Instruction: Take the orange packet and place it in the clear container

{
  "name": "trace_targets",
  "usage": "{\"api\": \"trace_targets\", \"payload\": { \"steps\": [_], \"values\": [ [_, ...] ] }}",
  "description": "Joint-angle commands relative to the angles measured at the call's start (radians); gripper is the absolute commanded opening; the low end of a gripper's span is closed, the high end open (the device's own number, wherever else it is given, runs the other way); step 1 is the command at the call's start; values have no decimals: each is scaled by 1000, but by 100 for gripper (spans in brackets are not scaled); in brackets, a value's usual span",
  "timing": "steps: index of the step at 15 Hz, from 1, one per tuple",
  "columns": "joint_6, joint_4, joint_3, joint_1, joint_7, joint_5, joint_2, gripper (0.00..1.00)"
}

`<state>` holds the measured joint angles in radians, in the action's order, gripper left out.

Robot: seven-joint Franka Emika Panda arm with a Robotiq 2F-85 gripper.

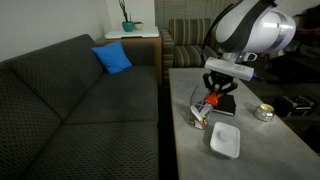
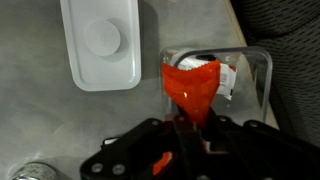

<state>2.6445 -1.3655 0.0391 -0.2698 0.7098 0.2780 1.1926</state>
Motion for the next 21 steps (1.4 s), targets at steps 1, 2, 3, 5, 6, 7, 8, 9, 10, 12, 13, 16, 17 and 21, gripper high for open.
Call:
{"api": "trace_targets", "payload": {
  "steps": [1, 2, 3, 5, 6, 7, 8, 9, 10, 12, 13, 16, 17, 21],
  "values": [
    [-29, 141, 28, -19, 69, -39, 109, 4],
    [-34, 161, 25, -17, 76, -49, 121, 4],
    [-31, 173, 28, -20, 87, -58, 129, 4],
    [-22, 185, 22, -19, 86, -72, 132, 4],
    [-22, 193, 16, -16, 80, -75, 136, 4],
    [-22, 204, 14, -15, 79, -76, 141, 4],
    [-23, 215, 13, -15, 83, -75, 149, 4],
    [-28, 225, 9, -13, 81, -73, 155, 8],
    [-28, 233, 8, -13, 82, -73, 161, 42],
    [-39, 241, 6, -12, 80, -73, 165, 44],
    [-43, 244, 9, -15, 84, -74, 166, 49],
    [-43, 224, 24, -25, 97, -79, 151, 71],
    [-35, 212, 24, -26, 95, -80, 143, 77],
    [38, 90, 27, -26, 64, -60, 52, 100]
  ]
}}
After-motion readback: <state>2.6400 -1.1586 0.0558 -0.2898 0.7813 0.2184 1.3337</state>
